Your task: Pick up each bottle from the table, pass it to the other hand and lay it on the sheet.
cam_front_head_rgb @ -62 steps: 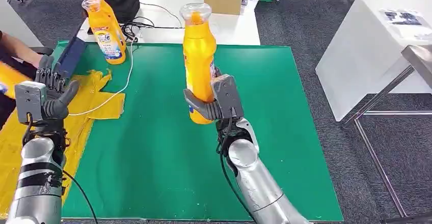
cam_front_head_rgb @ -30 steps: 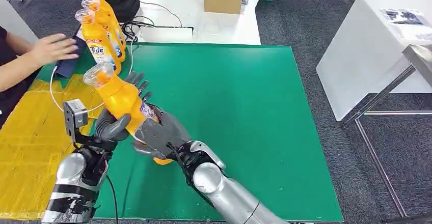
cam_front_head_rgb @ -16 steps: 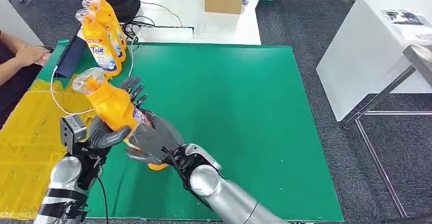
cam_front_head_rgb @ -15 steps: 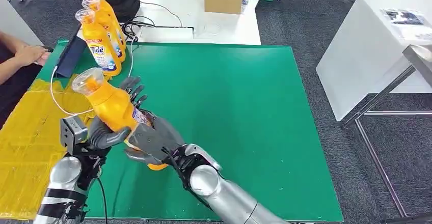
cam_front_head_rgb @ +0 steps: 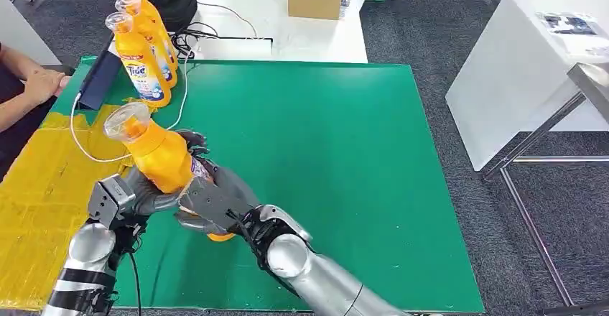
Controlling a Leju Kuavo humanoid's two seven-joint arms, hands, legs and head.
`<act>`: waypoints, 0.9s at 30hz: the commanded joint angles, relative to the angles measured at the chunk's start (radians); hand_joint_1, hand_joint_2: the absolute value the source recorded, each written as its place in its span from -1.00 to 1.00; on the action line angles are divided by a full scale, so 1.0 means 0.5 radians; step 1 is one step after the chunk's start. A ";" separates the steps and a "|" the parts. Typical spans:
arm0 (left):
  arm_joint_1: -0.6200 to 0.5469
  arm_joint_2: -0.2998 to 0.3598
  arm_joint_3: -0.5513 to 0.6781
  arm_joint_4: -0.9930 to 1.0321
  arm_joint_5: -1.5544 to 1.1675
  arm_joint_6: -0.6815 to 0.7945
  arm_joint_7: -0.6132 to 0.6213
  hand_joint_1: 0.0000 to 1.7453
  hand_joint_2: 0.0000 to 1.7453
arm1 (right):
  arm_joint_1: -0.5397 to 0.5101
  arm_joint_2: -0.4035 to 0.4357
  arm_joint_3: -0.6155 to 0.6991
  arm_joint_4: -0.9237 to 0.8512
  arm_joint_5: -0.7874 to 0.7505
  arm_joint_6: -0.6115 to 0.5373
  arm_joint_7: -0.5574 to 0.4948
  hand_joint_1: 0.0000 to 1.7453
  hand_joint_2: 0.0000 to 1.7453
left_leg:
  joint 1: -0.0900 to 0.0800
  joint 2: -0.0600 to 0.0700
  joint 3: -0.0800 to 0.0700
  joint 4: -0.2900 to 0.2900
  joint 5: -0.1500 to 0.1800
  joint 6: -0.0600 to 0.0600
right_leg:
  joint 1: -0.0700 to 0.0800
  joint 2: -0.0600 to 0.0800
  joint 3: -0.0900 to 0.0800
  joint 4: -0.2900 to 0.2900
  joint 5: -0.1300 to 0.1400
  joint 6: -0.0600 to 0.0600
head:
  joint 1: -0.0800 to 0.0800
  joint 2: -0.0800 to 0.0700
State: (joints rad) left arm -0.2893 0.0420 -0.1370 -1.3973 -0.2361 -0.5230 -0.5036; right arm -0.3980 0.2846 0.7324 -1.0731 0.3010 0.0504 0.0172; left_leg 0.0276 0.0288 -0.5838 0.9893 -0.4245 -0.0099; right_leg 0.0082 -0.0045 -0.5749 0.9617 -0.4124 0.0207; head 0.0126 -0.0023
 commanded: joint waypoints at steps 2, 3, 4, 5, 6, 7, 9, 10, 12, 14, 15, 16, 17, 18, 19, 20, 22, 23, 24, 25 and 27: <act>-0.067 0.004 -0.231 0.050 -0.041 -0.022 0.001 1.00 1.00 | -0.106 -0.031 0.233 0.129 -0.006 0.083 -0.005 1.00 1.00 | -0.001 -0.006 0.005 -0.001 -0.001 0.003 | -0.001 -0.003 0.005 0.000 -0.002 0.002 | 0.000 0.000; -0.067 0.005 -0.229 0.051 -0.041 -0.022 0.001 1.00 1.00 | -0.105 -0.034 0.232 0.131 -0.006 0.083 -0.005 1.00 1.00 | -0.001 -0.008 0.007 -0.001 -0.002 0.004 | -0.002 -0.004 0.007 0.000 -0.004 0.002 | 0.000 0.000; -0.065 0.003 -0.222 0.054 -0.047 -0.015 0.000 1.00 1.00 | -0.106 -0.039 0.235 0.129 -0.007 0.081 -0.005 1.00 1.00 | -0.001 -0.009 0.008 -0.001 -0.002 0.005 | -0.001 -0.004 0.008 0.000 -0.004 0.002 | 0.000 0.000; -0.065 0.003 -0.222 0.054 -0.047 -0.015 0.000 1.00 1.00 | -0.106 -0.039 0.235 0.129 -0.007 0.081 -0.005 1.00 1.00 | -0.001 -0.007 0.005 -0.001 -0.001 0.004 | -0.001 -0.003 0.005 0.000 -0.003 0.002 | 0.000 0.000; -0.064 0.006 -0.217 0.057 -0.047 -0.013 0.000 1.00 1.00 | -0.106 -0.045 0.234 0.125 -0.006 0.081 -0.005 1.00 1.00 | -0.001 -0.005 0.003 -0.001 -0.001 0.003 | -0.001 -0.002 0.003 0.000 -0.002 0.001 | 0.000 0.000; -0.058 0.007 -0.203 0.060 -0.063 0.006 0.012 1.00 1.00 | -0.095 -0.058 0.227 0.105 -0.004 0.070 -0.004 1.00 1.00 | -0.001 -0.007 0.006 -0.001 -0.002 0.004 | -0.001 -0.003 0.006 0.000 -0.003 0.002 | 0.000 0.000; -0.057 0.010 -0.201 0.061 -0.062 0.005 0.011 1.00 1.00 | -0.095 -0.062 0.225 0.106 -0.005 0.071 -0.004 1.00 1.00 | -0.001 -0.008 0.008 -0.002 -0.002 0.004 | -0.002 -0.003 0.008 0.000 -0.004 0.002 | 0.000 0.000; -0.057 0.010 -0.201 0.061 -0.062 0.005 0.011 1.00 1.00 | -0.095 -0.062 0.225 0.106 -0.005 0.071 -0.004 1.00 1.00 | -0.001 -0.006 0.005 -0.002 -0.001 0.003 | -0.001 -0.003 0.006 -0.001 -0.002 0.002 | 0.000 0.000; -0.060 0.009 -0.182 0.074 -0.075 0.027 0.041 1.00 1.00 | -0.087 -0.075 0.219 0.078 0.002 0.057 -0.001 1.00 1.00 | -0.001 -0.007 0.005 -0.001 -0.001 0.004 | -0.001 -0.003 0.005 0.000 -0.003 0.002 | 0.000 0.000; -0.075 0.024 -0.154 0.102 -0.098 0.066 0.088 1.00 1.00 | -0.081 -0.099 0.208 0.050 0.012 0.039 0.005 1.00 1.00 | -0.001 -0.006 0.006 -0.001 -0.001 0.004 | -0.001 -0.003 0.006 0.000 -0.003 0.002 | 0.000 0.000; -0.100 0.053 -0.148 0.138 -0.245 0.228 0.120 1.00 1.00 | -0.078 -0.130 0.206 0.001 0.050 0.015 0.021 1.00 1.00 | -0.001 -0.006 0.003 -0.001 0.000 0.003 | -0.001 -0.003 0.004 -0.001 -0.001 0.002 | 0.000 0.000; -0.133 0.078 -0.101 0.209 -0.294 0.298 0.135 1.00 1.00 | -0.055 -0.164 0.178 -0.061 0.057 -0.001 0.025 -0.38 1.00 | -0.001 -0.010 0.009 -0.002 -0.002 0.005 | -0.002 -0.004 0.009 0.000 -0.004 0.003 | 0.001 0.000; -0.152 0.093 -0.080 0.247 -0.302 0.296 0.115 1.00 1.00 | -0.044 -0.183 0.166 -0.090 0.059 0.010 0.031 -0.38 1.00 | -0.001 -0.007 0.004 -0.001 0.000 0.003 | -0.001 -0.004 0.005 0.000 -0.002 0.002 | 0.001 0.000; -0.164 0.106 -0.064 0.272 -0.345 0.337 0.121 1.00 1.00 | -0.043 -0.201 0.166 -0.108 0.078 0.004 0.044 -1.00 1.00 | 0.000 -0.006 0.003 -0.001 0.000 0.002 | 0.000 -0.003 0.003 -0.001 -0.001 0.001 | 0.000 0.000; -0.181 0.134 -0.046 0.309 -0.521 0.516 0.126 1.00 1.00 | -0.021 -0.228 0.139 -0.154 0.082 0.000 0.049 -1.00 1.00 | -0.001 -0.009 0.007 -0.002 -0.001 0.004 | -0.001 -0.005 0.008 0.000 -0.003 0.002 | 0.001 0.000; -0.212 0.165 0.035 0.395 -0.565 0.579 0.149 1.00 1.00 | 0.008 -0.288 0.109 -0.227 0.091 -0.011 0.055 -1.00 1.00 | -0.001 -0.007 0.004 -0.002 0.000 0.003 | -0.001 -0.004 0.004 -0.001 -0.001 0.001 | 0.001 0.000; -0.257 0.275 0.124 0.538 -0.879 0.891 0.159 1.00 1.00 | 0.092 -0.406 0.013 -0.383 0.087 -0.010 0.060 -1.00 1.00 | -0.001 -0.011 0.010 -0.002 -0.002 0.005 | -0.002 -0.005 0.010 0.000 -0.004 0.002 | 0.001 0.000; -0.306 0.311 0.158 0.630 -1.055 1.034 0.173 1.00 1.00 | 0.105 -0.440 -0.027 -0.440 0.091 -0.014 0.063 -1.00 1.00 | -0.001 -0.008 0.007 -0.003 0.000 0.003 | -0.001 -0.004 0.008 -0.002 -0.002 0.001 | 0.001 0.000; -0.343 0.343 0.198 0.722 -1.149 1.094 0.183 1.00 1.00 | 0.125 -0.476 -0.065 -0.493 0.094 -0.012 0.066 -1.00 1.00 | -0.001 -0.009 0.011 -0.005 0.000 0.004 | -0.001 -0.004 0.011 -0.003 -0.002 0.002 | 0.001 0.000; -0.372 0.395 0.224 0.826 -1.333 1.239 0.210 1.00 1.00 | 0.158 -0.519 -0.112 -0.553 0.097 -0.002 0.066 -1.00 1.00 | -0.001 -0.006 0.008 -0.004 0.000 0.003 | -0.001 -0.002 0.008 -0.002 -0.002 0.001 | 0.002 0.000; -0.401 0.454 0.281 1.027 -1.558 1.415 0.232 1.00 1.00 | 0.213 -0.582 -0.178 -0.621 0.107 0.012 0.054 -1.00 1.00 | -0.001 -0.001 0.009 -0.004 0.000 0.002 | -0.001 0.001 0.007 -0.001 -0.001 0.001 | 0.001 0.000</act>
State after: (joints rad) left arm -0.3571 0.1435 -0.1064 -1.2633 -0.7399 -0.0334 -0.4188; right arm -0.3549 0.1617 0.7351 -1.1987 0.3472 0.0389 0.0469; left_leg 0.0276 0.0324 -0.5833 0.9893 -0.4245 -0.0099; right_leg 0.0082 -0.0021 -0.5757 0.9618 -0.4120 0.0206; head 0.0130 -0.0023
